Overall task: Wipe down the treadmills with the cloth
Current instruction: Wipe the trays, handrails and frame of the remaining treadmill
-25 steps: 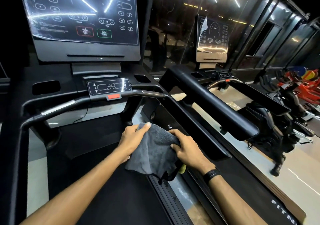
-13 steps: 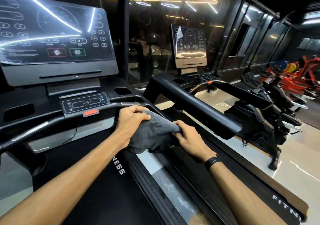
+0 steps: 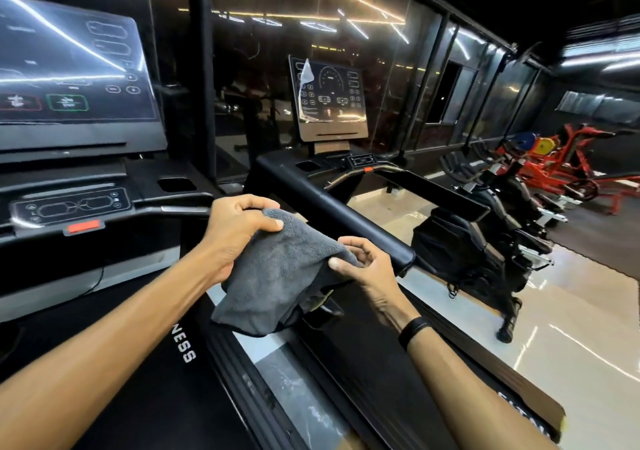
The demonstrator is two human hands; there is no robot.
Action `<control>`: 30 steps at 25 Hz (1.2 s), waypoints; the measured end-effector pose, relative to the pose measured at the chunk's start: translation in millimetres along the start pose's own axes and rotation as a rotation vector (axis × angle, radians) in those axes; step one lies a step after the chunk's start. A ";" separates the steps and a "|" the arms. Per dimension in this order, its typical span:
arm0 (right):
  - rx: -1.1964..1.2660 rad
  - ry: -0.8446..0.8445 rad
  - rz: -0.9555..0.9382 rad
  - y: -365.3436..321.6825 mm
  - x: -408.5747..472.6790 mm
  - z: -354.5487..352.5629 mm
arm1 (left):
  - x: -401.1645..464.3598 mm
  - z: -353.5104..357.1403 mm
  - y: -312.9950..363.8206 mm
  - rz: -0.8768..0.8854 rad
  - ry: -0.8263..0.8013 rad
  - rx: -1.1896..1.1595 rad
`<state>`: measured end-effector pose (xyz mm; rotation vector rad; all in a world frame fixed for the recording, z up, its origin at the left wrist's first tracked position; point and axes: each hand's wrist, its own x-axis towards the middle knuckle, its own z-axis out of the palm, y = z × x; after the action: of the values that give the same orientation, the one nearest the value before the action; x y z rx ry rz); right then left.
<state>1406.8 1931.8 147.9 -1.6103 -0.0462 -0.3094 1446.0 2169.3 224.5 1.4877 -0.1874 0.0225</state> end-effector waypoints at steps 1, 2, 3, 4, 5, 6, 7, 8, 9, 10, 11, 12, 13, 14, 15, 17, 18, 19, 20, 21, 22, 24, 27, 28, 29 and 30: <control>-0.024 0.000 -0.004 1.1 -0.4 -11.5 | -0.6 10.3 -4.1 -0.017 0.002 -0.012; -0.048 0.014 -0.016 3.3 0.2 -21.2 | -0.4 18.9 -8.4 -0.033 0.005 -0.012; -0.069 0.047 -0.025 6.3 1.9 -29.9 | 0.5 25.9 -13.3 -0.044 0.006 -0.008; -0.066 0.085 -0.030 8.8 3.4 -37.4 | 1.9 31.5 -18.2 -0.058 0.012 -0.005; -0.048 0.122 -0.028 10.2 5.9 -42.8 | 3.3 35.2 -22.6 -0.071 0.021 -0.010; -0.022 0.147 -0.021 11.1 9.3 -46.6 | 5.0 37.1 -27.0 -0.080 0.030 -0.012; 0.000 0.160 -0.012 12.8 14.9 -50.9 | 8.2 40.1 -32.6 -0.089 0.034 -0.007; 0.010 0.160 -0.004 16.1 21.5 -54.8 | 12.2 42.7 -38.7 -0.098 0.040 0.007; 0.001 0.151 0.003 21.1 29.4 -59.0 | 17.6 44.6 -45.3 -0.106 0.054 0.027; -0.033 0.130 0.002 25.8 37.7 -63.0 | 24.7 45.8 -52.8 -0.112 0.078 0.044; -0.115 0.100 -0.017 31.5 46.9 -67.3 | 32.7 46.5 -61.3 -0.115 0.105 0.058; -0.250 0.059 -0.058 38.6 56.2 -71.5 | 40.5 47.2 -70.8 -0.123 0.127 0.077; -0.415 0.013 -0.110 46.8 65.4 -75.7 | 48.5 47.7 -81.9 -0.138 0.146 0.098; -0.568 -0.038 -0.161 54.5 72.6 -80.9 | 56.3 49.1 -93.9 -0.159 0.163 0.107; -0.681 -0.103 -0.199 61.8 78.4 -85.6 | 62.8 50.7 -108.1 -0.190 0.183 0.105; -0.852 -0.267 -0.193 78.1 89.1 -90.5 | 74.4 55.4 -139.7 -0.255 0.243 0.085; -0.925 -0.343 -0.155 86.2 95.5 -92.4 | 79.3 59.0 -157.2 -0.292 0.286 0.090; -0.964 -0.407 -0.112 94.0 101.7 -94.3 | 83.6 63.3 -174.9 -0.327 0.329 0.099; -0.966 -0.467 -0.074 101.1 106.6 -95.9 | 87.9 67.5 -190.8 -0.348 0.352 0.101; -0.957 -0.510 -0.044 107.5 110.2 -96.3 | 90.1 70.7 -204.2 -0.360 0.359 0.097; -0.934 -0.530 -0.019 110.8 113.4 -95.5 | 91.7 73.4 -213.5 -0.366 0.360 0.101; -0.824 -0.560 0.028 116.4 120.8 -90.2 | 96.9 76.0 -229.2 -0.394 0.424 0.131; -0.620 -0.672 0.090 116.3 120.0 -75.1 | 90.5 80.6 -242.6 -0.392 0.586 0.132; -0.577 -0.729 0.103 117.6 119.6 -69.0 | 87.6 81.4 -245.6 -0.383 0.658 0.124; -0.545 -0.791 0.111 119.4 119.9 -63.2 | 84.3 81.8 -249.7 -0.371 0.733 0.111; -0.519 -0.847 0.117 121.9 121.0 -57.5 | 80.3 82.2 -253.7 -0.359 0.796 0.100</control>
<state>1539.9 1847.7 58.3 -2.1485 -0.5527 0.5110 1549.1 2058.1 -9.1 1.4872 0.7293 0.3317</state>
